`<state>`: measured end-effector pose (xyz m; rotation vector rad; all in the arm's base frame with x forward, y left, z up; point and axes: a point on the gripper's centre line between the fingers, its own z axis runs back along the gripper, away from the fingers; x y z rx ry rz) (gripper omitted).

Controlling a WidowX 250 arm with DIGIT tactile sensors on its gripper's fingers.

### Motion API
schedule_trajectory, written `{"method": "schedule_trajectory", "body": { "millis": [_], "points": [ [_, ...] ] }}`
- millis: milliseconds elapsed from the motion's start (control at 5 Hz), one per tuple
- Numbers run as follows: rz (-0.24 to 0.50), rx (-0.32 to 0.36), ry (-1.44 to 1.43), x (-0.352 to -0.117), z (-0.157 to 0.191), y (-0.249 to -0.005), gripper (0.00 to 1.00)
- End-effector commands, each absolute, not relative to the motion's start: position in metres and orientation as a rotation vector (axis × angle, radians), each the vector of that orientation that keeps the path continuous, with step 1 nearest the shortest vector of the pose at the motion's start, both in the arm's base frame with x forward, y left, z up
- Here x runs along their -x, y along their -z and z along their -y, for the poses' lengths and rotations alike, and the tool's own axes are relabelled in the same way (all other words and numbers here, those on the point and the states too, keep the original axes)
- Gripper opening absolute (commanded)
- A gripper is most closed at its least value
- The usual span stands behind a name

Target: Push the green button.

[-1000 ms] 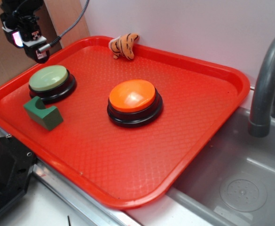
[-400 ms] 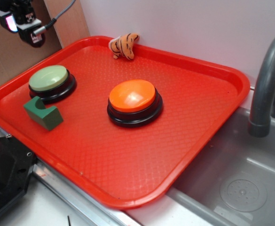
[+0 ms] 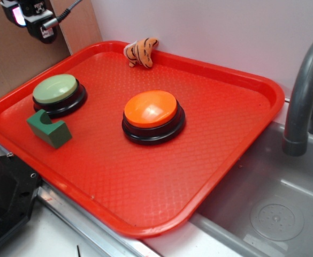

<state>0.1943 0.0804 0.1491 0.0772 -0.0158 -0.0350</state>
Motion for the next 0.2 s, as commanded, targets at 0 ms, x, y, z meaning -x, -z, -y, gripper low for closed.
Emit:
{"method": "schedule_trajectory", "body": {
  "millis": [0],
  "points": [
    [0.079,-0.099,0.061,-0.2002,-0.0758,-0.1732,1.00]
  ]
}}
